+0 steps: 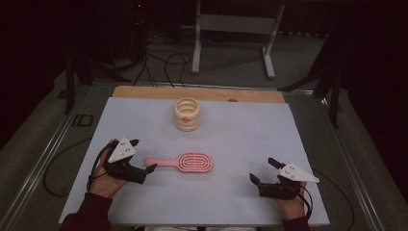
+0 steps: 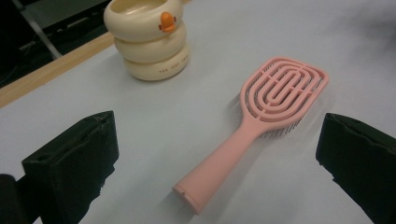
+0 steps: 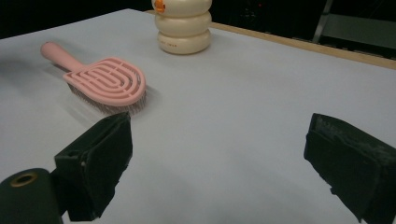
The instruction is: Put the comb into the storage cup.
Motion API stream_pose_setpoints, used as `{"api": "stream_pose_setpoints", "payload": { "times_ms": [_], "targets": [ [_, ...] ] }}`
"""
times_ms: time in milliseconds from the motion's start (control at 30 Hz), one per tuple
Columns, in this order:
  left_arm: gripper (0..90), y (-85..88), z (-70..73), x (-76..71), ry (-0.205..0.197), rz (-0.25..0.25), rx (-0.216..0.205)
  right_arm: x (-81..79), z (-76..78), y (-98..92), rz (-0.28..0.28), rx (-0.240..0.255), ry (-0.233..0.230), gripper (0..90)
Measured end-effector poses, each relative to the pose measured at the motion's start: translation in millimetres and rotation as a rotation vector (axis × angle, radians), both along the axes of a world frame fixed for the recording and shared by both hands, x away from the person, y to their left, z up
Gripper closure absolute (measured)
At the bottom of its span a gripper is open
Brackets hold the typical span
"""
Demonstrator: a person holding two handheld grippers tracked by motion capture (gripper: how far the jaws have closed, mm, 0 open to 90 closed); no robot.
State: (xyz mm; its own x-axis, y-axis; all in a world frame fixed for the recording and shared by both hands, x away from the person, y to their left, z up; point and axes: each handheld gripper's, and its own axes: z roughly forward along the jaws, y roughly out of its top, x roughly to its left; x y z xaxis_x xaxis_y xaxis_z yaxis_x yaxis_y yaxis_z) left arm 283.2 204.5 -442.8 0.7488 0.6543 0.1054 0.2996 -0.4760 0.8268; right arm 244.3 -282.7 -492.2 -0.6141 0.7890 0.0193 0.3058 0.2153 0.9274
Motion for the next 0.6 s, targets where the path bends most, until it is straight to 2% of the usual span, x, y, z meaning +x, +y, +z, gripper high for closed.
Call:
{"api": "stream_pose_setpoints", "payload": {
  "times_ms": [600],
  "targets": [
    [0.0,-12.0,-6.6,11.6,0.037,-0.032,0.046,0.3,-0.3,0.0,0.002,0.0,0.002,8.0]
  ]
}}
